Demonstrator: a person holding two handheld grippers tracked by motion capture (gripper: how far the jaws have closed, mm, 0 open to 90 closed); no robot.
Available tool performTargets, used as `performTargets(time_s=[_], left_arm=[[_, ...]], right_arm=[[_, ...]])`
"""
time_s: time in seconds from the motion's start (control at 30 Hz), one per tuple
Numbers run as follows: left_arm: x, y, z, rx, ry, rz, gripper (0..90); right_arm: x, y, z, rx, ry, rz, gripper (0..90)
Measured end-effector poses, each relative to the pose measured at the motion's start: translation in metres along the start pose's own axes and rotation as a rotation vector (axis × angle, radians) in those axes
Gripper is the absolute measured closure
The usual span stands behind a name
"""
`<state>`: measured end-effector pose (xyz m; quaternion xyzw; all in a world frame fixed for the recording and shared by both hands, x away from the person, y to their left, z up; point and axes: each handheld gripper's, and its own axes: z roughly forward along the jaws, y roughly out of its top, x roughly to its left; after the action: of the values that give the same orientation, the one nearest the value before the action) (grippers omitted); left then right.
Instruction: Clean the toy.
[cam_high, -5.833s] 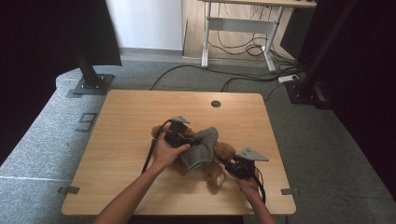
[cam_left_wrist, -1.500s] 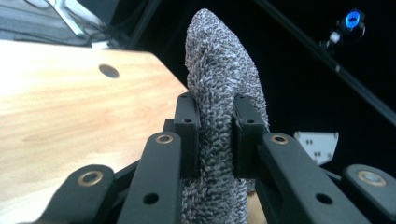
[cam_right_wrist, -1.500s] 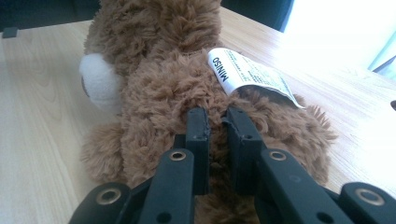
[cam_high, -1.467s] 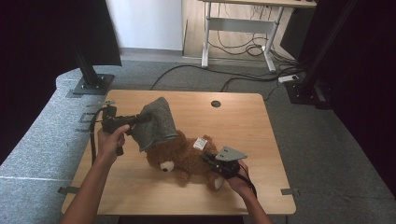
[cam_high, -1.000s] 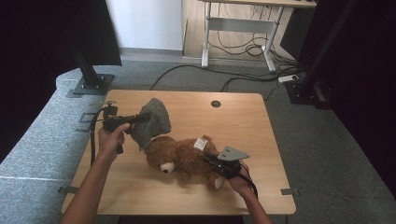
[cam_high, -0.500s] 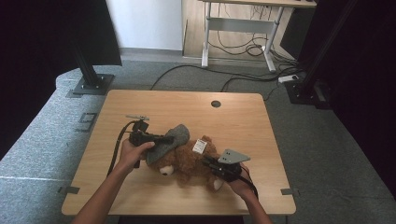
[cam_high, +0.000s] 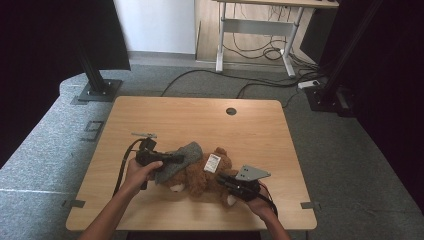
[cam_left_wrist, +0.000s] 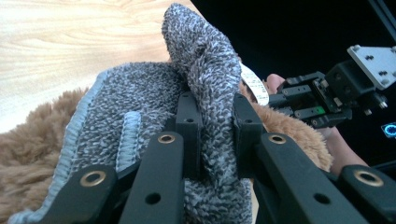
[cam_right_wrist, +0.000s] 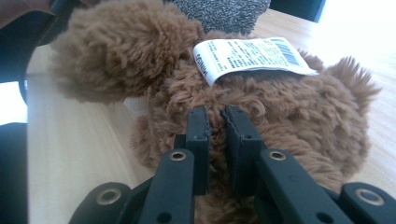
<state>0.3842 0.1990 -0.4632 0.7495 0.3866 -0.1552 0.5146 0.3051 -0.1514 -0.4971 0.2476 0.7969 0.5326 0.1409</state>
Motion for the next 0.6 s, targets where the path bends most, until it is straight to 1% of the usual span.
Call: performTargets(time_s=[0.03,0.1,0.13,0.17,0.23,0.27,0.33,0.4,0.47,0.5,0.53,0.57,0.6], left_arm=[[-0.001,-0.002,0.0,0.002,0.001,0.006,76.6],[-0.002,-0.005,0.0,0.0,0.001,0.007,76.7],[-0.002,-0.006,0.0,0.001,0.001,0.008,76.8],[-0.002,-0.007,0.0,0.005,0.001,0.013,76.8],[-0.003,-0.008,0.001,0.004,0.002,0.01,76.9],[-0.003,-0.008,0.001,0.004,0.002,0.012,77.0],[-0.004,-0.01,0.001,0.006,0.004,0.014,77.0],[-0.004,-0.011,0.002,0.011,0.0,0.017,77.1],[-0.005,-0.013,0.002,0.012,-0.004,0.014,77.2],[-0.004,-0.013,0.001,0.012,-0.005,0.014,77.2],[-0.004,-0.014,0.001,0.01,-0.009,0.013,77.2],[-0.004,-0.014,0.001,0.009,-0.011,0.013,77.2],[-0.004,-0.015,0.001,0.008,-0.012,0.012,77.2]], right_arm=[[0.001,0.0,-0.001,-0.004,0.0,0.005,76.8],[0.0,0.002,-0.004,-0.013,-0.002,0.023,72.2],[-0.001,0.003,-0.006,-0.019,0.005,0.036,69.4],[-0.002,0.005,-0.008,-0.023,0.01,0.044,65.9],[-0.004,0.011,-0.012,-0.021,0.009,0.057,55.5],[-0.006,0.015,-0.013,-0.017,0.0,0.064,51.7],[-0.008,0.022,-0.014,-0.013,-0.024,0.067,47.0],[-0.013,0.028,-0.014,-0.013,-0.036,0.078,45.7],[-0.02,0.034,-0.013,-0.015,-0.029,0.099,44.0],[-0.024,0.037,-0.012,-0.007,-0.03,0.105,43.0],[-0.028,0.04,-0.01,-0.004,-0.036,0.12,42.6],[-0.032,0.041,-0.006,-0.005,-0.034,0.141,42.1],[-0.035,0.042,-0.003,0.005,-0.028,0.158,41.1]])
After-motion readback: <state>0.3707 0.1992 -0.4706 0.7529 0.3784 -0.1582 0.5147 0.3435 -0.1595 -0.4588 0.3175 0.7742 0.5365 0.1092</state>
